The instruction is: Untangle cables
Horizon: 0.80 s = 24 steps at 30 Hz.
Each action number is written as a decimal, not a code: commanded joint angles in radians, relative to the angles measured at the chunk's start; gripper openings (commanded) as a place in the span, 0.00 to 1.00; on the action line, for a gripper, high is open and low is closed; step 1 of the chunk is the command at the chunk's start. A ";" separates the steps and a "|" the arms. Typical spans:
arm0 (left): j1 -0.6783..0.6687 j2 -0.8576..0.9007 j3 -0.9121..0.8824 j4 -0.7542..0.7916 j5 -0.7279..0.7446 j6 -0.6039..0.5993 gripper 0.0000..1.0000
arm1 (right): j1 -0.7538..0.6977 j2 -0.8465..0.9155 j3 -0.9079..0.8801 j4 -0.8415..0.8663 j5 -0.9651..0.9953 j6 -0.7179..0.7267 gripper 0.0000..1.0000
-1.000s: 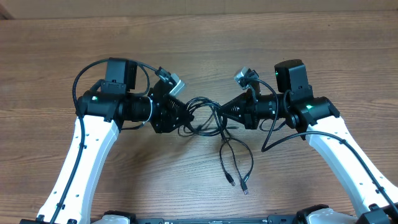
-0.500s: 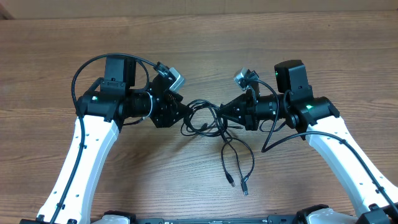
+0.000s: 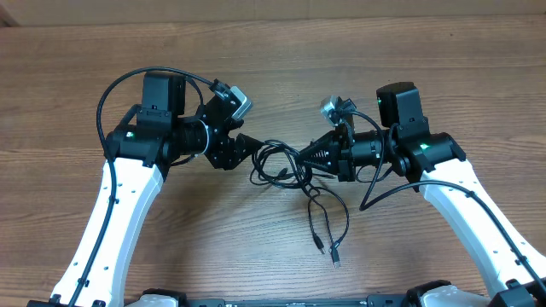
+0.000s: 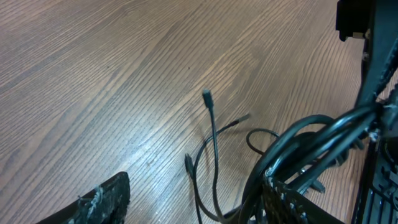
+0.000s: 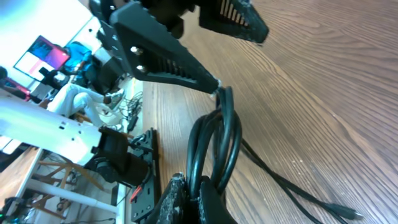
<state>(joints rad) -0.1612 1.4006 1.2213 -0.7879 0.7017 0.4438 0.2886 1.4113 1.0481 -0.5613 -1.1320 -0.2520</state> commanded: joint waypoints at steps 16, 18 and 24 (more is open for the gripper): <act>0.003 0.006 0.022 -0.024 0.228 0.163 0.78 | -0.003 -0.012 0.025 0.007 -0.152 -0.045 0.04; 0.003 0.006 0.022 -0.024 0.249 0.163 0.79 | -0.003 -0.012 0.025 0.007 -0.154 -0.044 0.04; 0.002 0.045 0.017 -0.025 0.261 0.162 0.78 | -0.003 -0.012 0.025 0.015 -0.206 -0.045 0.04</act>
<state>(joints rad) -0.1616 1.4105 1.2213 -0.8143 0.9188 0.5800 0.2882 1.4113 1.0481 -0.5594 -1.2613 -0.2890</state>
